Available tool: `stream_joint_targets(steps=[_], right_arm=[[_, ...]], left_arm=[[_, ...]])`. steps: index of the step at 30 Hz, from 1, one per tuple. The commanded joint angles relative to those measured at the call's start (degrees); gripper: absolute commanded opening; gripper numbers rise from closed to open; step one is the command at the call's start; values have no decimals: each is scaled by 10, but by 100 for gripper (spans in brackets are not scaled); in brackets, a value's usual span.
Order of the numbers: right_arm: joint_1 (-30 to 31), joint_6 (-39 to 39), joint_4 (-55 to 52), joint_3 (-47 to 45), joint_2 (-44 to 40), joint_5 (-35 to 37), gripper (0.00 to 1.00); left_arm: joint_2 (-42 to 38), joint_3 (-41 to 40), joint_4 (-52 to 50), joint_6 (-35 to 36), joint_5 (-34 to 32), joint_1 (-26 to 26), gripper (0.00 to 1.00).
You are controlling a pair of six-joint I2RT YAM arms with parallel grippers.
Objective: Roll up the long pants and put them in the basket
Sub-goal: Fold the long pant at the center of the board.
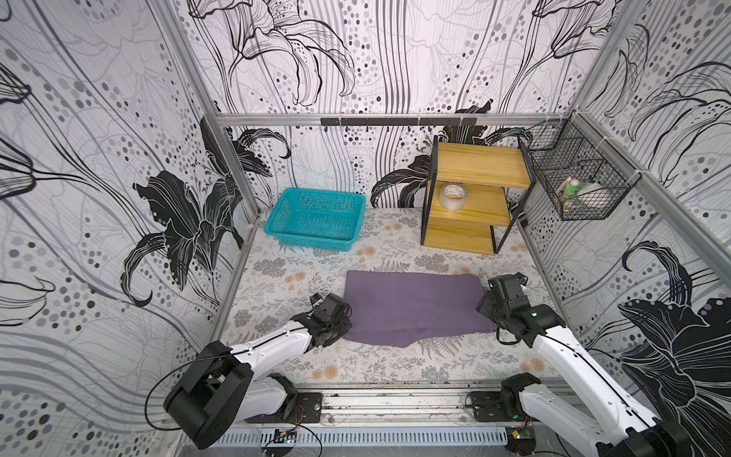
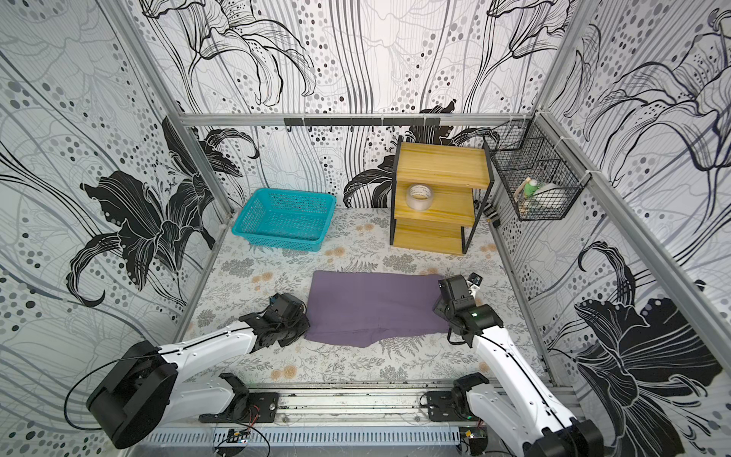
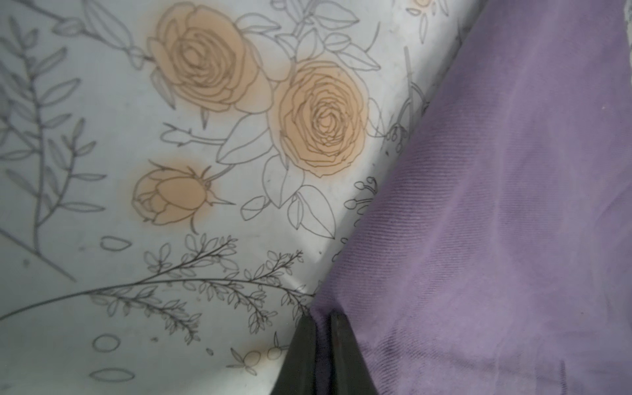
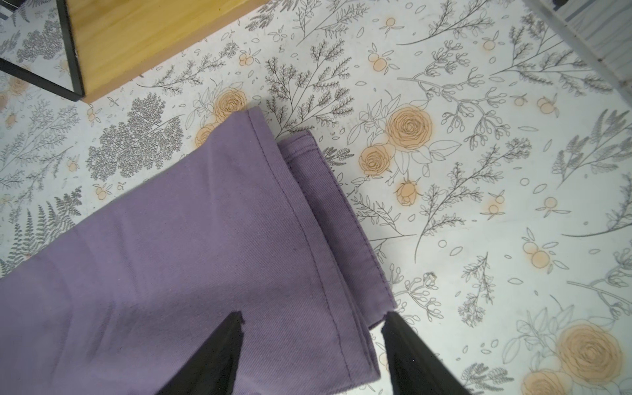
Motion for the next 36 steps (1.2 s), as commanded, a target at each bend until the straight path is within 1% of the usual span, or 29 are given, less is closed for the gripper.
stream_joint_targets(steps=[1, 4, 6, 10, 11, 14, 16, 18, 20, 22, 25, 30, 36], right_arm=[[-2, -15, 7, 4, 4, -11, 69], [-1, -28, 23, 3, 12, -31, 71], [-1, -39, 55, -5, 19, -63, 73], [-1, -52, 111, -14, 47, -117, 72], [-1, -58, 127, -14, 56, -130, 71], [-1, -72, 177, -13, 95, -196, 65], [-1, -73, 188, -11, 123, -225, 61], [-1, -73, 186, -18, 133, -219, 58], [-1, -71, 185, -34, 131, -208, 55], [-1, -70, 185, -49, 129, -207, 51], [-1, -68, 191, -68, 132, -212, 50], [-1, -66, 224, -88, 145, -235, 45], [-1, -71, 257, -96, 176, -258, 37]], left_arm=[[0, 4, -51, -3, -46, 4, 0], [-23, 9, -111, 0, -103, 29, 0], [-50, 3, -136, 0, -135, 56, 0], [-98, -16, -144, 26, -141, 106, 0], [-101, -16, -148, 31, -141, 110, 3], [-108, -3, -169, 39, -155, 113, 31], [-121, 6, -181, 39, -167, 113, 52], [-140, 12, -184, 40, -170, 114, 67], [-160, 15, -181, 44, -164, 113, 75], [-178, 16, -170, 47, -151, 114, 77], [-194, 20, -156, 47, -134, 113, 79], [-191, 39, -151, 39, -123, 114, 79], [-199, 40, -151, 26, -119, 114, 79]])
